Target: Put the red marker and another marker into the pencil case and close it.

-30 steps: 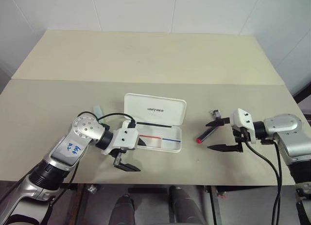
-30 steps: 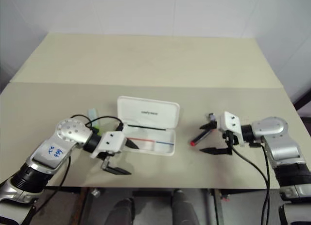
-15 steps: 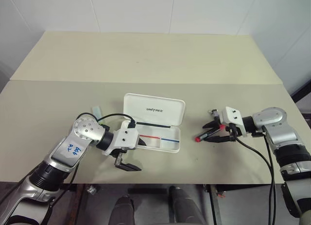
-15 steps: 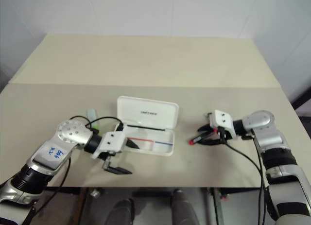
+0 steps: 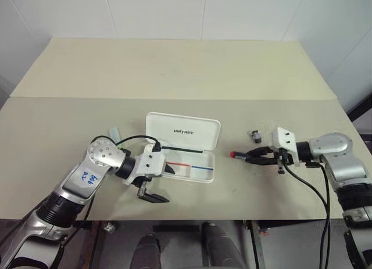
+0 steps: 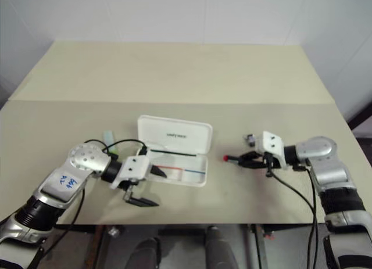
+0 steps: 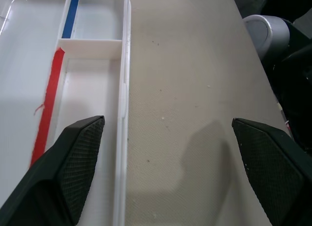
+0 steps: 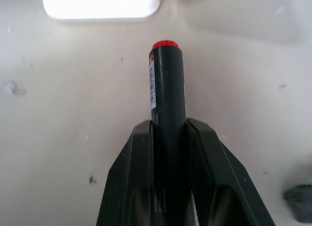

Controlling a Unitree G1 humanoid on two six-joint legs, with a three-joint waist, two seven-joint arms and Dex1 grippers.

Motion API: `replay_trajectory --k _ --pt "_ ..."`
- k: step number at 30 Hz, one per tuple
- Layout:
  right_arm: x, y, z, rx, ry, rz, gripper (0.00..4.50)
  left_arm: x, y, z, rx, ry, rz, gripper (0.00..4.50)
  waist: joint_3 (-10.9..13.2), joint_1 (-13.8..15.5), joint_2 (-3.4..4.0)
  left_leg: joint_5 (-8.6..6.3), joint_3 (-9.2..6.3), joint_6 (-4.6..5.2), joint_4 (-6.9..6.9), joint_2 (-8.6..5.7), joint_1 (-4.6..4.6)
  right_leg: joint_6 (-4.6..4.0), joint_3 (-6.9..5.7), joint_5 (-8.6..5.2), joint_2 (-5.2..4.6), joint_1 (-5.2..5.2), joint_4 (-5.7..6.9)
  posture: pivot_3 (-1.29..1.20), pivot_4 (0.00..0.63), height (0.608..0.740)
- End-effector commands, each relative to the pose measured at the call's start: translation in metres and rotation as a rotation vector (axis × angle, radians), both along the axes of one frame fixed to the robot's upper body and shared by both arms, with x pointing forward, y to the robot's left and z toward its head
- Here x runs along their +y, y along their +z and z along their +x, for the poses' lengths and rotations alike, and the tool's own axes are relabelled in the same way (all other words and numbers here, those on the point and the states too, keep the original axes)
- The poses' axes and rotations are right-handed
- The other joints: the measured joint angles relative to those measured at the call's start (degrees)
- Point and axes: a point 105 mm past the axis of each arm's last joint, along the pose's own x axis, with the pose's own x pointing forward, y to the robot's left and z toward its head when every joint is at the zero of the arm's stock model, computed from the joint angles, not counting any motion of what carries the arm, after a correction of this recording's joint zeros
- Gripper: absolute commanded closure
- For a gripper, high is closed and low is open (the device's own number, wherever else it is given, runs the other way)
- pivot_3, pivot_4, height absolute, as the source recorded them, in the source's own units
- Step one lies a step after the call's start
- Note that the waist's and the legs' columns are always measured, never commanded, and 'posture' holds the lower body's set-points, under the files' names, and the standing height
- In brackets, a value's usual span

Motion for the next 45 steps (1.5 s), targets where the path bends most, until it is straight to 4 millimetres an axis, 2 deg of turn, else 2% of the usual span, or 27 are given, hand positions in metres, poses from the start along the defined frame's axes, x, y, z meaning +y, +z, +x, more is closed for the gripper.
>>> replay_trajectory --k 1,3,7,10,13,16,23,30,45 --pt "0.01 0.042 -0.01 -0.106 -0.017 0.069 3.91 -0.002 0.011 0.004 -0.035 -0.007 -0.029 0.0 0.0 -0.07 0.0 0.0 0.0 0.0 -0.01 0.0 0.0 0.01 0.0 0.0 0.0 -0.01 0.01 0.0 0.15 0.74" --pt "0.017 0.05 -0.015 -0.122 -0.02 0.09 3.91 -0.002 0.01 0.005 -0.033 -0.004 -0.03 0.0 0.0 -0.15 0.0 -0.01 0.0 0.01 0.0 0.0 0.02 -0.14 0.0 -0.08 0.01 -0.02 0.02 0.0 0.15 0.74" --pt "0.05 0.065 -0.026 -0.152 -0.003 0.116 3.91 -0.001 0.01 0.009 -0.032 0.004 -0.034 0.0 0.0 -0.13 0.0 0.0 0.0 0.01 0.03 0.0 0.03 -0.22 0.02 -0.13 0.01 -0.03 0.0 0.0 0.15 0.74" --pt "0.07 0.056 -0.021 -0.15 -0.037 0.078 3.91 -0.001 0.011 0.012 -0.038 0.01 -0.039 0.0 -0.04 -0.1 -0.07 0.0 0.01 0.01 0.05 0.0 0.02 -0.23 0.02 -0.13 0.0 -0.02 -0.04 0.0 0.15 0.74" --pt "0.093 0.052 -0.02 -0.147 -0.022 0.105 3.91 -0.001 0.012 0.014 -0.045 0.013 -0.045 0.0 -0.04 -0.08 -0.06 -0.01 0.01 0.01 0.02 0.0 0.0 -0.23 0.01 -0.12 0.0 -0.05 -0.11 0.0 0.15 0.74" --pt "0.118 0.047 -0.009 -0.164 -0.011 0.13 3.91 0.0 0.015 0.016 -0.057 0.023 -0.058 0.0 -0.04 -0.08 -0.06 -0.01 0.01 0.01 0.01 0.0 -0.14 -0.23 0.01 -0.12 0.0 -0.17 -0.11 0.0 0.15 0.74" --pt "0.151 0.038 0.009 -0.196 -0.001 0.137 3.91 0.006 0.021 0.017 -0.069 0.063 -0.079 0.0 -0.04 0.0 -0.06 -0.01 0.0 0.0 -0.02 0.0 -0.19 -0.21 -0.01 -0.11 -0.01 -0.18 -0.12 0.0 0.15 0.74" --pt "0.164 0.026 0.008 -0.173 0.043 0.128 3.91 0.007 0.028 0.015 -0.082 0.09 -0.104 0.0 -0.03 -0.1 -0.06 -0.01 -0.01 0.0 -0.06 0.0 -0.18 -0.19 -0.02 -0.1 0.0 -0.2 -0.06 0.0 0.15 0.74" --pt "0.172 0.004 0.003 -0.139 0.062 0.102 3.91 0.007 0.044 -0.002 -0.051 0.128 -0.129 0.0 -0.03 -0.19 -0.06 -0.03 -0.01 -0.03 -0.1 0.0 -0.17 -0.19 -0.02 -0.12 0.0 -0.22 -0.06 0.0 0.15 0.74"
